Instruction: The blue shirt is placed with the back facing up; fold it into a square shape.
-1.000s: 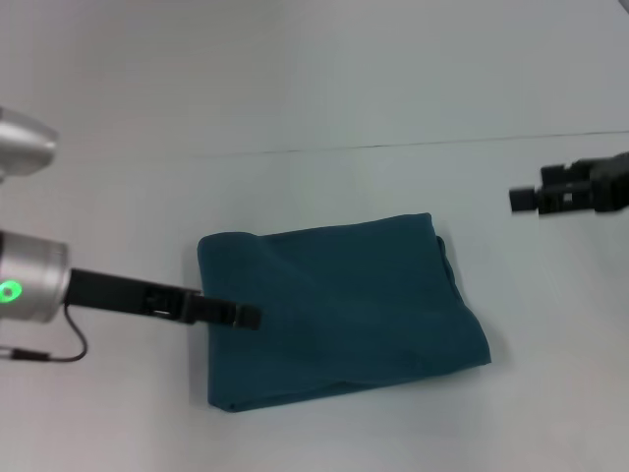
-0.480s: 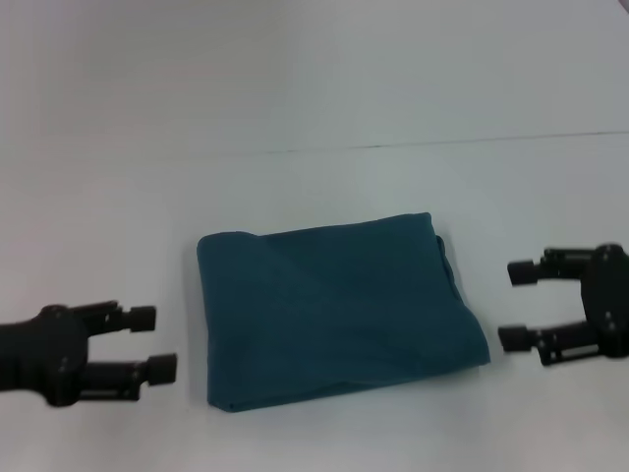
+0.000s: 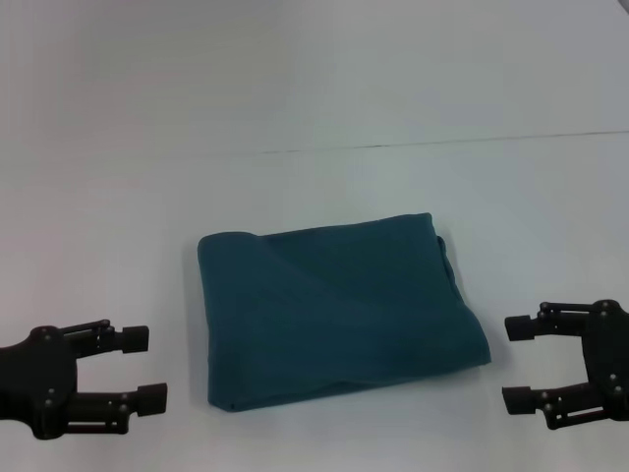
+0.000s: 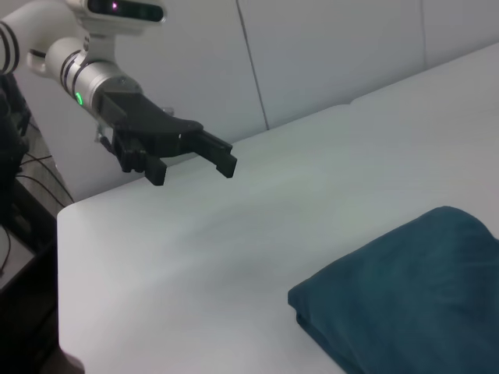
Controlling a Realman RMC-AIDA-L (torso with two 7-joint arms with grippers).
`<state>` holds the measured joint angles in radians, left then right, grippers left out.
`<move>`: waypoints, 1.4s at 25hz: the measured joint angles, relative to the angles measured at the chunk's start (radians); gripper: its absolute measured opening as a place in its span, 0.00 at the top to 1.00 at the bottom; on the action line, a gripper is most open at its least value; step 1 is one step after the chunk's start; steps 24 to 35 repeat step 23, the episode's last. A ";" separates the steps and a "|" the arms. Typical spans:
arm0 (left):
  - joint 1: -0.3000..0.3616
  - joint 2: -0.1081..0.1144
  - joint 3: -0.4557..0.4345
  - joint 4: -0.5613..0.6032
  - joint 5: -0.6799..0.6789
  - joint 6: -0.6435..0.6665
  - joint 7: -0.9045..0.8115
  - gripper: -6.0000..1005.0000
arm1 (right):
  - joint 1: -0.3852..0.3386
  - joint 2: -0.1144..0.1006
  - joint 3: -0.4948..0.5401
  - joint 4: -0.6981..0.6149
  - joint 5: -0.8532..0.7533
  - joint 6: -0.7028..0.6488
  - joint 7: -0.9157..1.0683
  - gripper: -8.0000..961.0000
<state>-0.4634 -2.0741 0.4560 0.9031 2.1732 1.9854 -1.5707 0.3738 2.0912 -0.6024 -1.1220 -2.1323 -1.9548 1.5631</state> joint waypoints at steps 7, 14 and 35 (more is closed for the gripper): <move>-0.006 0.002 0.005 -0.001 0.003 0.005 -0.010 0.09 | 0.001 0.000 -0.005 0.016 -0.005 0.011 -0.028 0.03; 0.000 -0.001 0.005 -0.001 0.007 0.006 -0.010 0.09 | 0.009 0.001 -0.002 0.016 -0.006 0.015 -0.027 0.03; -0.004 -0.001 0.004 -0.001 0.030 -0.002 -0.010 0.09 | 0.013 0.001 -0.004 0.018 -0.003 0.019 -0.021 0.03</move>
